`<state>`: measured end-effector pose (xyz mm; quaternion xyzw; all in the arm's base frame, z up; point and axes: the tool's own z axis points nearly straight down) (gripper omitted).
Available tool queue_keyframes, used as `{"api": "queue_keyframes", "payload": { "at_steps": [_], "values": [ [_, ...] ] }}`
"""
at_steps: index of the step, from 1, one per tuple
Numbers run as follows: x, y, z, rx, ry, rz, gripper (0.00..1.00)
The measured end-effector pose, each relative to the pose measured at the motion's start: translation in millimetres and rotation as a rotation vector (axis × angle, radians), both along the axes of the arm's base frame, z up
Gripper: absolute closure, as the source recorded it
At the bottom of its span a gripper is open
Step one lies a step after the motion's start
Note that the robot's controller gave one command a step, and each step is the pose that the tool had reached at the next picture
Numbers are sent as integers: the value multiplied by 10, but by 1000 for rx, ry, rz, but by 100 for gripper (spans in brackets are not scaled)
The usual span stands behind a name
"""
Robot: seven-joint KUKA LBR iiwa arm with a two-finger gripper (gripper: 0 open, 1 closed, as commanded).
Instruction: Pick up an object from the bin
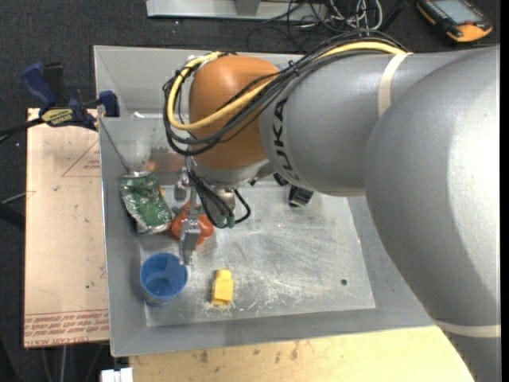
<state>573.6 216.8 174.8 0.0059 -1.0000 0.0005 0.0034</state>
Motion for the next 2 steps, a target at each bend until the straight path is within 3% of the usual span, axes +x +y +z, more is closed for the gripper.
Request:
{"api": "queue_keyframes", "payload": {
  "at_steps": [1, 2],
  "values": [
    [96, 51, -197, 6, -22, 25, 0],
    [651, -419, -989, 7, -17, 296, 100]
  ]
}}
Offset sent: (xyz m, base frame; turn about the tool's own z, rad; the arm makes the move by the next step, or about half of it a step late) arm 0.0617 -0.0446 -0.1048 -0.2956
